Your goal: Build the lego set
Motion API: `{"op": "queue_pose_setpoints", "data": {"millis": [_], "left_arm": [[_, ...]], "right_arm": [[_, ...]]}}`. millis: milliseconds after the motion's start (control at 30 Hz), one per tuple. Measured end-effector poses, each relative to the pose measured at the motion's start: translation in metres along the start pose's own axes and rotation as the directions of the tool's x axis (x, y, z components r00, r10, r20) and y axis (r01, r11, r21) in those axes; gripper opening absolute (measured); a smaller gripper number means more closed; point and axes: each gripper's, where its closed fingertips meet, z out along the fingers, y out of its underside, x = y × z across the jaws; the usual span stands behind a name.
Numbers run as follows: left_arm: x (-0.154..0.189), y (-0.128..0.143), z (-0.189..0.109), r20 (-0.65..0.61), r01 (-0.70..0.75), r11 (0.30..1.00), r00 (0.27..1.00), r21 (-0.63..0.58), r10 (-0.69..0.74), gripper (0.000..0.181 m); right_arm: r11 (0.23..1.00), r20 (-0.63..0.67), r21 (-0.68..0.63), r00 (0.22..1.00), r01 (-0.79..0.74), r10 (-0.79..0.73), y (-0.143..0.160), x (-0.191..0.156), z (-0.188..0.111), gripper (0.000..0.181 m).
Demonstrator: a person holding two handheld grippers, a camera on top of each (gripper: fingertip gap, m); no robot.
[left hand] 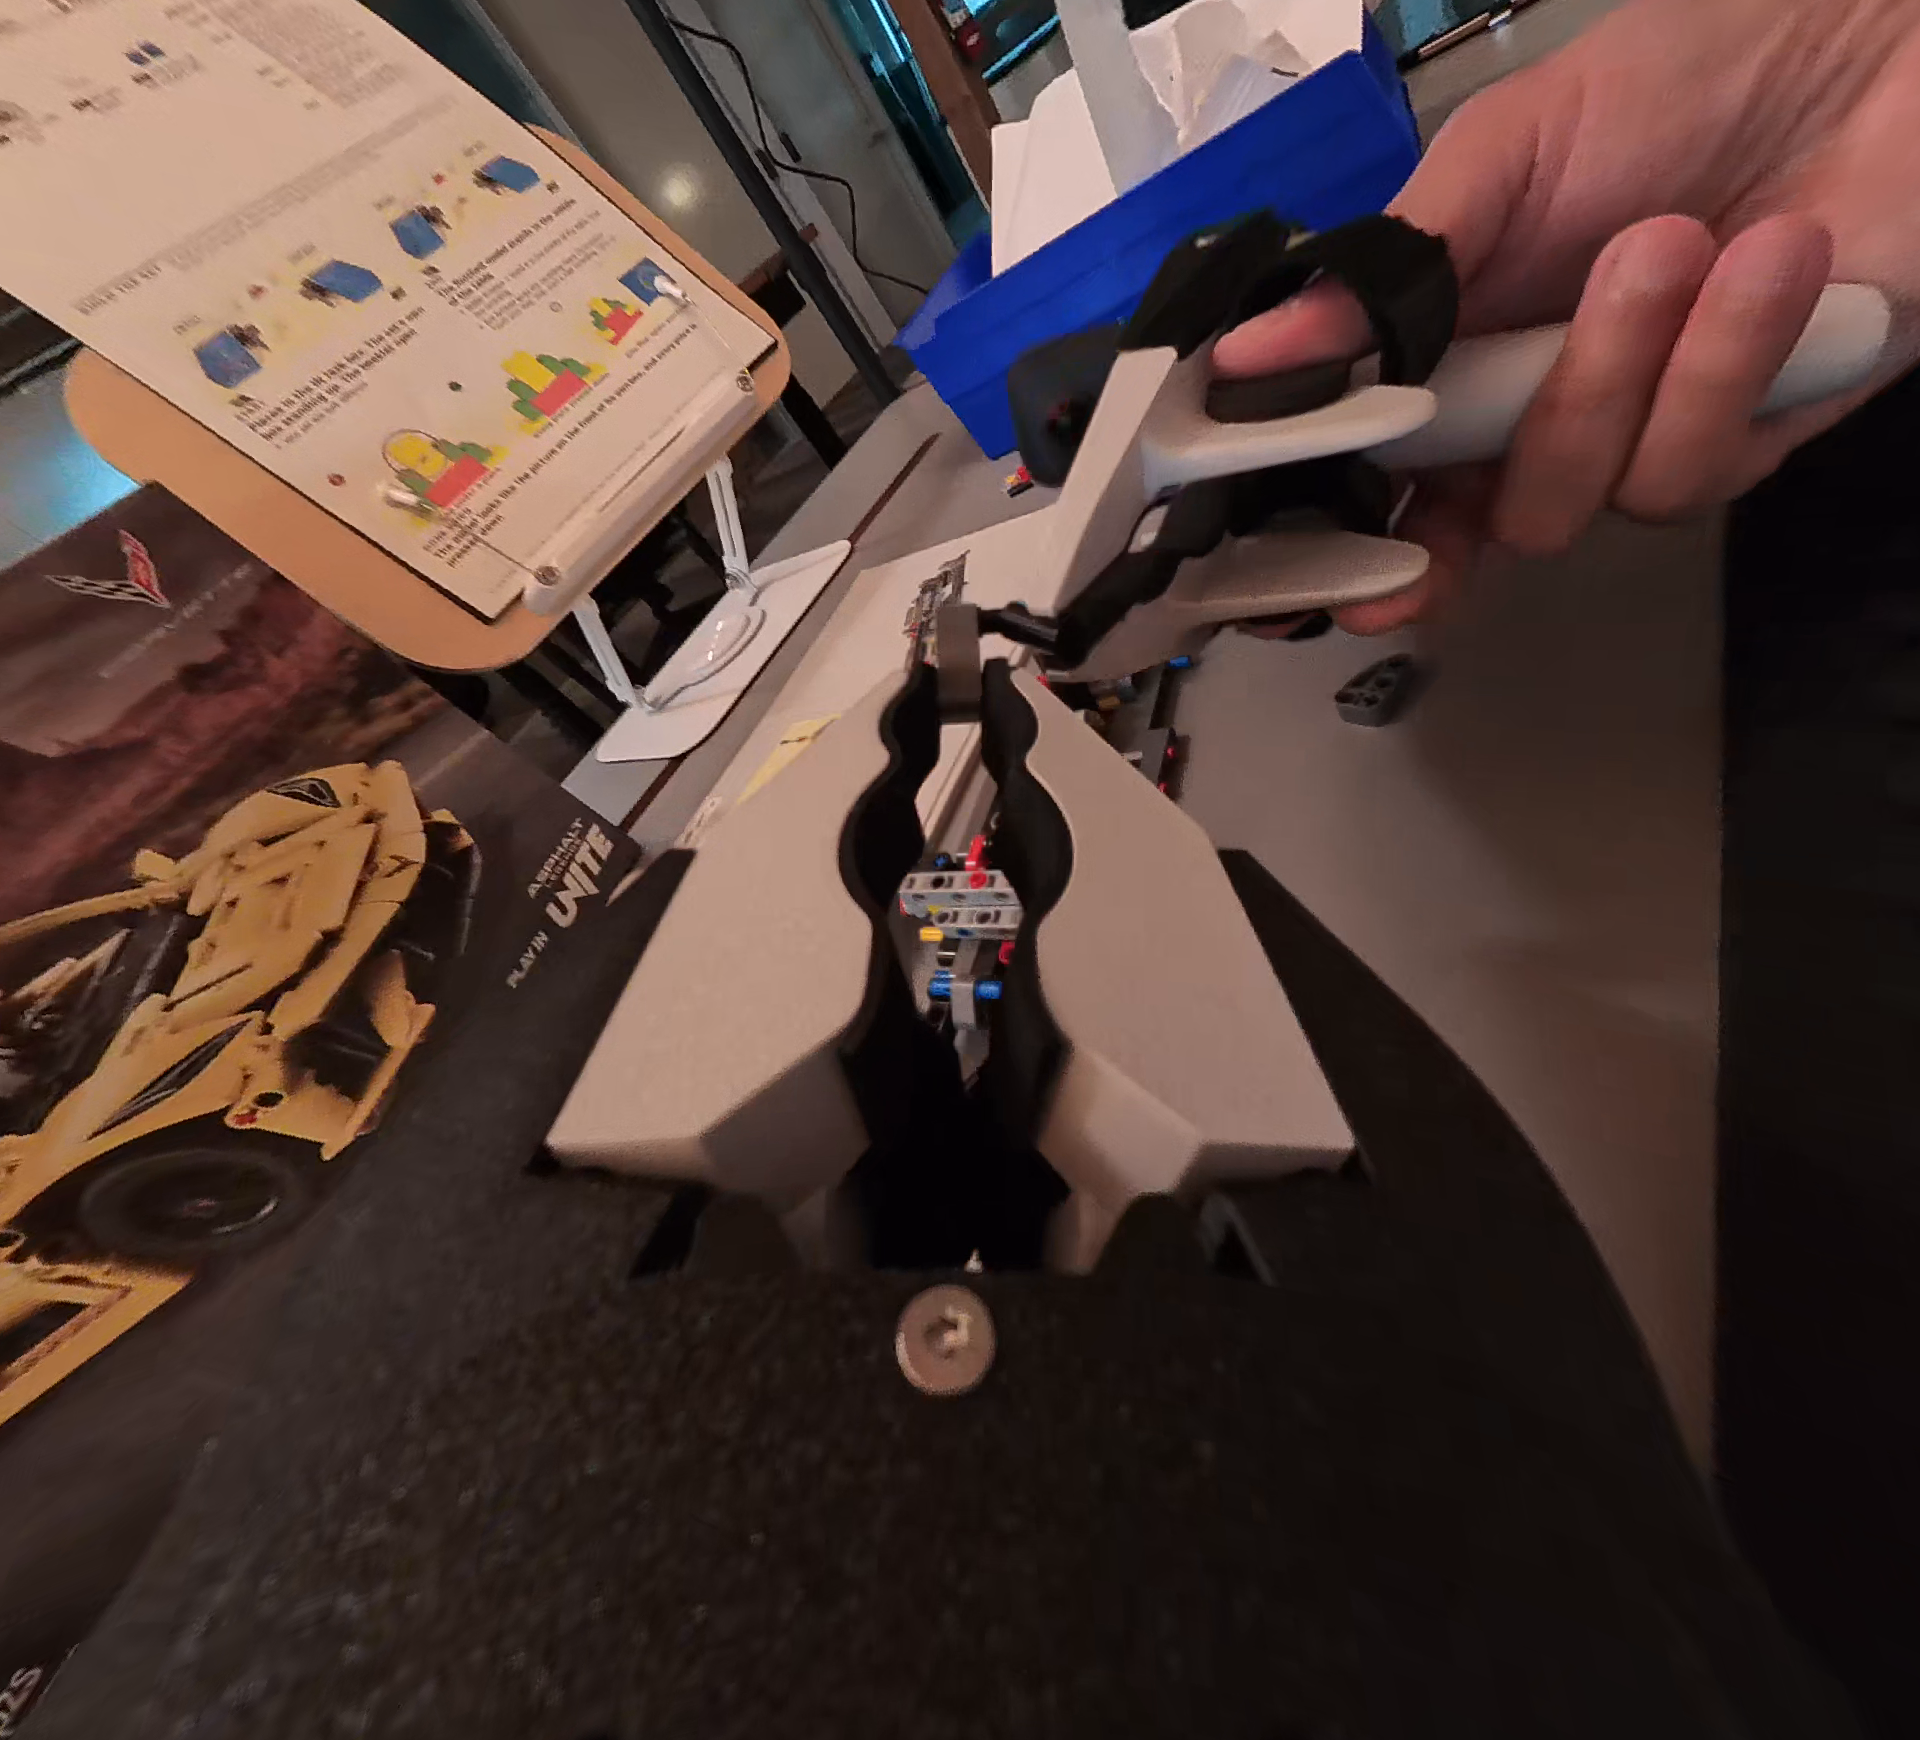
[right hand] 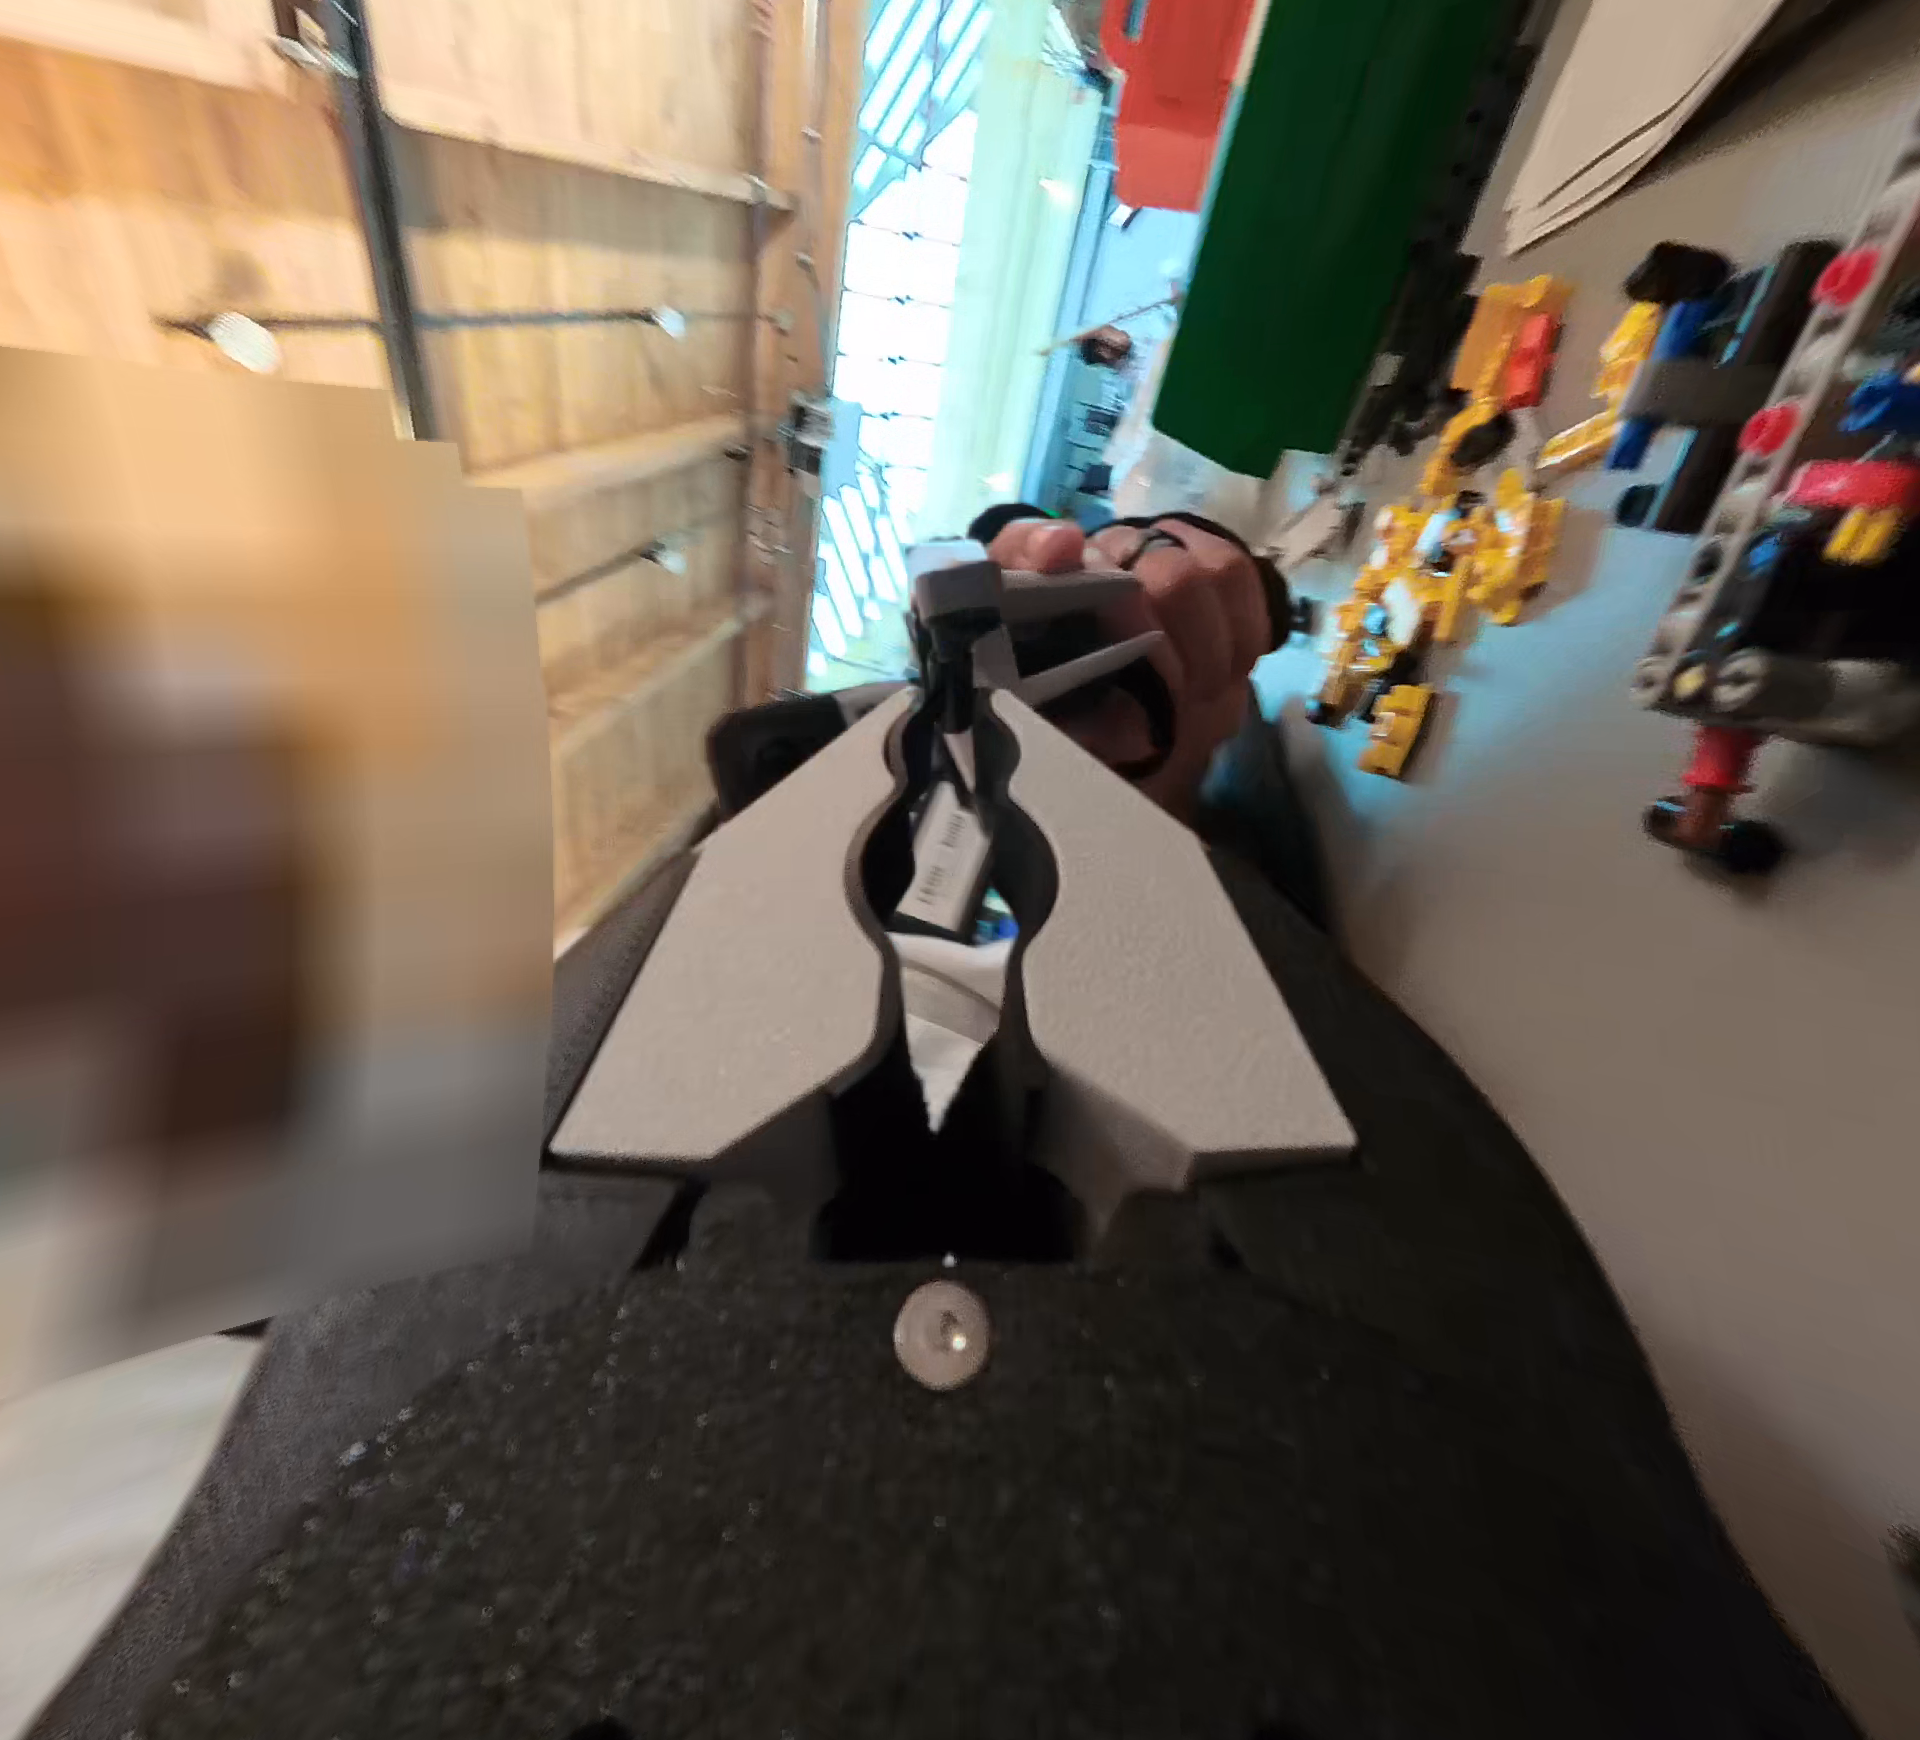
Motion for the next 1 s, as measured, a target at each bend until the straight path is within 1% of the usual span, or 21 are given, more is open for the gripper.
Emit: {"op": "queue_pose_setpoints", "data": {"millis": [67, 133, 167, 200, 233, 300, 433, 500, 533, 833, 867, 900, 967, 1000], "left_arm": [[0.0, 0.004, 0.001, -0.011, 0.01, 1.0, 1.0, -0.019, -0.011, 0.007], [-0.002, 0.01, 0.002, -0.006, 0.018, 0.999, 1.0, -0.042, -0.018, 0.006], [-0.001, 0.012, 0.002, -0.01, 0.017, 0.998, 1.0, -0.052, -0.017, 0.006], [0.002, 0.013, 0.002, -0.031, 0.023, 0.998, 0.999, -0.057, -0.025, 0.006], [0.006, 0.014, 0.003, -0.052, 0.029, 0.998, 0.998, -0.063, -0.032, 0.006], [0.013, 0.013, 0.003, -0.087, 0.035, 0.998, 0.995, -0.057, -0.04, 0.006], [0.02, 0.009, 0.003, -0.131, 0.068, 0.997, 0.989, -0.045, -0.074, 0.006], [0.025, 0.01, 0.005, -0.146, 0.063, 0.997, 0.987, -0.055, -0.07, 0.006], [0.028, 0.01, 0.006, -0.15, 0.054, 0.997, 0.987, -0.06, -0.062, 0.007], [0.029, 0.014, 0.007, -0.148, 0.028, 0.996, 0.988, -0.079, -0.04, 0.006], [0.026, 0.017, 0.007, -0.131, 0.019, 0.996, 0.991, -0.093, -0.031, 0.006], [0.019, 0.023, 0.007, -0.098, 0.016, 0.993, 0.995, -0.115, -0.027, 0.006], [0.011, 0.026, 0.007, -0.079, 0.062, 0.99, 0.994, -0.126, -0.072, 0.006], [0.009, 0.024, 0.007, -0.074, 0.089, 0.989, 0.992, -0.12, -0.099, 0.006]], "right_arm": [[0.995, -0.088, -0.056, 0.992, 0.083, -0.088, 0.001, 0.006, -0.005, 0.006], [0.975, -0.182, -0.14, 0.963, 0.173, -0.198, 0.003, 0.015, -0.011, 0.006], [0.952, -0.221, -0.195, 0.935, 0.237, -0.278, 0.004, 0.018, -0.015, 0.006], [0.922, -0.233, -0.239, 0.904, 0.304, -0.358, 0.005, 0.017, -0.016, 0.011], [0.894, -0.252, -0.269, 0.869, 0.358, -0.425, 0.004, 0.017, -0.018, 0.006], [0.851, -0.301, -0.338, 0.811, 0.402, -0.502, 0.002, 0.024, -0.025, 0.006], [0.854, -0.264, -0.314, 0.825, 0.416, -0.499, -0.005, 0.016, -0.029, 0.006], [0.838, -0.254, -0.344, 0.817, 0.424, -0.518, -0.002, 0.018, -0.028, 0.006], [0.836, -0.239, -0.341, 0.821, 0.43, -0.519, -0.001, 0.015, -0.026, 0.006], [0.846, -0.239, -0.345, 0.834, 0.406, -0.498, -0.001, 0.019, -0.026, 0.006], [0.828, -0.268, -0.377, 0.807, 0.415, -0.527, -0.001, 0.024, -0.03, 0.006], [0.788, -0.307, -0.437, 0.751, 0.434, -0.585, 0.0, 0.031, -0.037, 0.006], [0.668, -0.374, -0.583, 0.578, 0.462, -0.726, -0.002, 0.048, -0.053, 0.006], [0.602, -0.4, -0.671, 0.473, 0.432, -0.785, -0.002, 0.059, -0.064, 0.006]]}}
